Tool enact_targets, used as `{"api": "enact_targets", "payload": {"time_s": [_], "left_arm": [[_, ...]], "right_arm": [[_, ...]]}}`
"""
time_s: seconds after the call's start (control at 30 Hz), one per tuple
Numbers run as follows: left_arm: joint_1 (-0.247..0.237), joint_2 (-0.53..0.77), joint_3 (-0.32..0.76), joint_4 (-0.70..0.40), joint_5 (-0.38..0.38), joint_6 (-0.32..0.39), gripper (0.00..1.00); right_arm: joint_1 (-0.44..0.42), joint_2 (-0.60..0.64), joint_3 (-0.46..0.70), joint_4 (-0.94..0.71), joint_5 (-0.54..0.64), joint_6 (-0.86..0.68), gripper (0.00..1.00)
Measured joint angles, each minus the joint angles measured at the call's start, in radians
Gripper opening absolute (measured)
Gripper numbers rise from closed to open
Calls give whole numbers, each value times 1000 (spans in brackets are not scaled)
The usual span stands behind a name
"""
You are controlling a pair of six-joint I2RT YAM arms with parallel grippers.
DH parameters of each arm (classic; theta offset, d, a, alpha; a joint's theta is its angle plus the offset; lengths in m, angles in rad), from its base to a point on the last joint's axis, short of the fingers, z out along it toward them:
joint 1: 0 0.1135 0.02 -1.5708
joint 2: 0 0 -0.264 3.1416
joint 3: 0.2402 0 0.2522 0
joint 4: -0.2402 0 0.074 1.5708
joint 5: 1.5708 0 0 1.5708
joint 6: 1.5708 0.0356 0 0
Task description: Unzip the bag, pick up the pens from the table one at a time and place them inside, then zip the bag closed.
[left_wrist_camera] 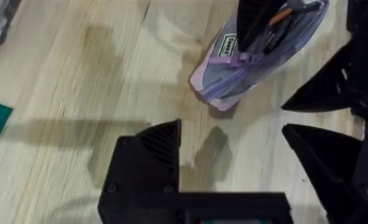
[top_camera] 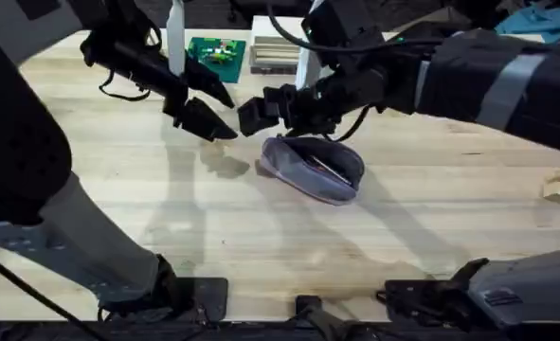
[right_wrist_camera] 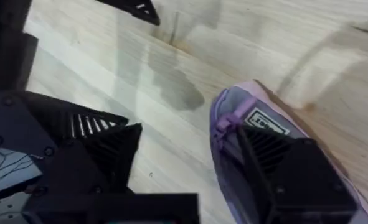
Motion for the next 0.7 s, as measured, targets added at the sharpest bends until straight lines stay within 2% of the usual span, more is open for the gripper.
{"api": "enact_targets", "payload": {"time_s": [0.1, 0.33, 0.4, 0.7], "left_arm": [[0, 0, 0, 0, 0, 0, 995], [0, 0, 0, -4, 0, 0, 995], [0, 0, 0, -5, 0, 0, 994], [0, 0, 0, -26, 0, 3, 995]], "right_arm": [[0, 0, 0, 11, -16, 0, 870], [0, 4, 0, 22, -27, 6, 503], [1, 16, 0, 22, -32, 6, 425], [1, 47, 0, 25, -42, -6, 401]]}}
